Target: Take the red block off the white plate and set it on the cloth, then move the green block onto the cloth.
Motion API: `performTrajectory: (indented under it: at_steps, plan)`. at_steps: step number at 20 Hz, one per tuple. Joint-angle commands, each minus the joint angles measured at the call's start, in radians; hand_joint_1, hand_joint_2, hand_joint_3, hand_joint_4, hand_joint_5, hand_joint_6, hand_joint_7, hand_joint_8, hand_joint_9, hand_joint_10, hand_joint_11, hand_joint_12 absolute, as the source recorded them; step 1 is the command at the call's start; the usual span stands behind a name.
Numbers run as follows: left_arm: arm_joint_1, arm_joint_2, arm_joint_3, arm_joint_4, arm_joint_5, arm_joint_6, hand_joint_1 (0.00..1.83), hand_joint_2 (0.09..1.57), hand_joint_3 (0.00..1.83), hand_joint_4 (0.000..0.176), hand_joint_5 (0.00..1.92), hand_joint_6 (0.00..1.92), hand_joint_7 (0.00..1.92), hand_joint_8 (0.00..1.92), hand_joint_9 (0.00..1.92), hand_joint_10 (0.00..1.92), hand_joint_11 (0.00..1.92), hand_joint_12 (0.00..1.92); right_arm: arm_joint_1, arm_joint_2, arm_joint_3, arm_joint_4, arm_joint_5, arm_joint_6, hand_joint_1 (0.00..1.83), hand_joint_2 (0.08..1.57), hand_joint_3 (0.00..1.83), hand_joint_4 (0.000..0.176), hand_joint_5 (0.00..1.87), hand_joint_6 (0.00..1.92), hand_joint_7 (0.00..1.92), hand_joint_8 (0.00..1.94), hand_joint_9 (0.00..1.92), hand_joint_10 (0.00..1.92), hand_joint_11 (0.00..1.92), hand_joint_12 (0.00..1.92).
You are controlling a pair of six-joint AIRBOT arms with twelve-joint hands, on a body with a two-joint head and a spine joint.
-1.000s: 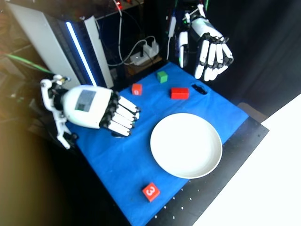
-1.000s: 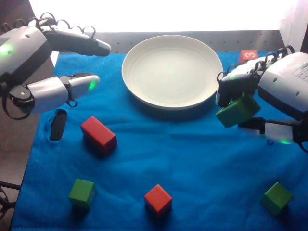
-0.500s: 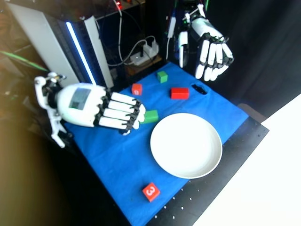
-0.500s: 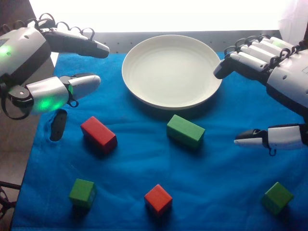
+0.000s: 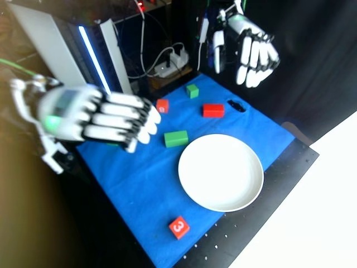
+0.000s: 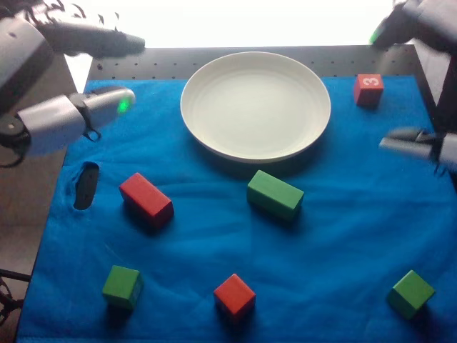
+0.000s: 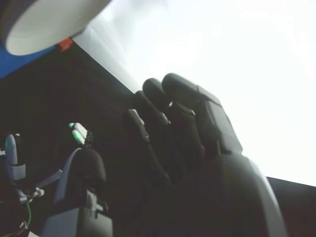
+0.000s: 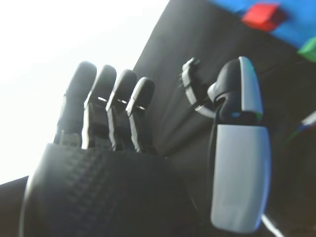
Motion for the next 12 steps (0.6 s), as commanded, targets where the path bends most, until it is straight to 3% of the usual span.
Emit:
performTrajectory:
  at_steps: [1, 2, 3, 4, 5, 6, 7, 8, 9, 10, 11, 12]
  plan:
    - [-0.012, 0.011, -0.003, 0.008, -0.168, -0.004, 0.81, 1.23, 0.0, 0.001, 0.67, 0.0, 0.72, 0.0, 0.53, 0.51, 0.25, 1.28, 0.003, 0.006, 0.001, -0.001, -0.198, 0.003, 1.17, 0.95, 0.0, 0.0, 0.09, 1.16, 0.24, 1.1, 0.22, 1.34, 0.08, 1.86]
    - [-0.012, 0.015, -0.005, 0.008, -0.197, -0.006, 0.79, 1.24, 0.0, 0.0, 0.63, 0.0, 0.7, 0.0, 0.59, 0.34, 0.29, 1.15, 0.002, 0.009, 0.002, 0.011, -0.234, 0.003, 1.18, 0.99, 0.0, 0.0, 0.03, 1.25, 0.22, 1.21, 0.21, 1.45, 0.07, 1.91]
    - [-0.013, 0.022, -0.01, 0.008, -0.253, -0.007, 0.74, 1.25, 0.0, 0.0, 0.63, 0.0, 0.74, 0.01, 0.68, 0.27, 0.38, 1.08, -0.003, 0.01, 0.004, 0.035, -0.293, 0.003, 1.25, 1.1, 0.0, 0.0, 0.0, 1.23, 0.11, 1.39, 0.17, 1.55, 0.04, 1.92]
    - [-0.013, 0.026, -0.014, 0.008, -0.288, -0.007, 0.71, 1.25, 0.0, 0.0, 0.66, 0.0, 0.78, 0.01, 0.74, 0.22, 0.42, 1.1, -0.007, 0.01, 0.007, 0.051, -0.337, 0.003, 1.22, 1.21, 0.0, 0.0, 0.0, 1.18, 0.06, 1.44, 0.18, 1.56, 0.12, 1.92]
    - [-0.013, 0.031, -0.018, 0.008, -0.325, -0.007, 0.61, 1.26, 0.0, 0.018, 0.68, 0.01, 0.79, 0.01, 0.73, 0.17, 0.31, 1.13, -0.012, 0.01, 0.008, 0.066, -0.383, 0.003, 1.02, 1.33, 0.0, 0.0, 0.0, 1.3, 0.01, 1.42, 0.08, 1.59, 0.02, 1.92]
    - [-0.013, 0.037, -0.021, 0.013, -0.353, -0.007, 0.57, 1.22, 0.0, 0.023, 0.69, 0.0, 0.81, 0.01, 0.76, 0.14, 0.31, 1.13, -0.013, 0.014, 0.008, 0.074, -0.424, 0.003, 0.9, 1.28, 0.0, 0.0, 0.0, 1.42, 0.03, 1.47, 0.12, 1.6, 0.06, 1.92]
    - [-0.013, 0.042, -0.026, 0.02, -0.387, -0.007, 0.48, 1.24, 0.0, 0.0, 0.62, 0.0, 0.75, 0.0, 0.74, 0.09, 0.33, 1.01, -0.013, 0.018, 0.008, 0.08, -0.462, 0.003, 0.83, 1.4, 0.0, 0.0, 0.0, 1.52, 0.0, 1.62, 0.04, 1.72, 0.01, 1.92]
    - [-0.015, 0.044, -0.027, 0.027, -0.411, -0.006, 0.39, 1.25, 0.0, 0.003, 0.54, 0.0, 0.7, 0.0, 0.72, 0.07, 0.32, 0.97, -0.013, 0.021, 0.008, 0.085, -0.486, 0.002, 0.75, 1.45, 0.0, 0.0, 0.0, 1.53, 0.0, 1.55, 0.01, 1.69, 0.0, 1.89]
    - [-0.017, 0.045, -0.028, 0.037, -0.439, -0.006, 0.39, 1.26, 0.0, 0.0, 0.38, 0.0, 0.59, 0.0, 0.66, 0.04, 0.23, 0.93, -0.013, 0.022, 0.005, 0.094, -0.486, 0.002, 0.53, 1.5, 0.0, 0.0, 0.0, 1.39, 0.0, 1.23, 0.0, 1.45, 0.0, 1.76]
    - [-0.017, 0.045, -0.029, 0.046, -0.467, -0.006, 0.38, 1.23, 0.0, 0.0, 0.38, 0.0, 0.53, 0.0, 0.62, 0.02, 0.24, 0.85, -0.013, 0.022, 0.005, 0.091, -0.486, 0.002, 0.47, 1.48, 0.0, 0.0, 0.0, 1.23, 0.0, 0.98, 0.0, 1.31, 0.0, 1.71]
    - [-0.019, 0.044, -0.029, 0.052, -0.483, -0.006, 0.48, 1.14, 0.0, 0.023, 0.38, 0.0, 0.45, 0.0, 0.54, 0.0, 0.19, 0.71, -0.013, 0.022, 0.005, 0.084, -0.486, 0.002, 0.43, 1.4, 0.0, 0.055, 0.0, 0.54, 0.0, 0.6, 0.0, 1.0, 0.0, 1.41]
    - [-0.021, 0.043, -0.03, 0.059, -0.501, -0.006, 0.53, 1.07, 0.0, 0.03, 0.26, 0.0, 0.38, 0.0, 0.47, 0.0, 0.23, 0.59, -0.012, 0.022, 0.005, 0.073, -0.486, 0.002, 0.45, 1.37, 0.0, 0.103, 0.0, 0.21, 0.0, 0.63, 0.0, 1.0, 0.0, 1.28]
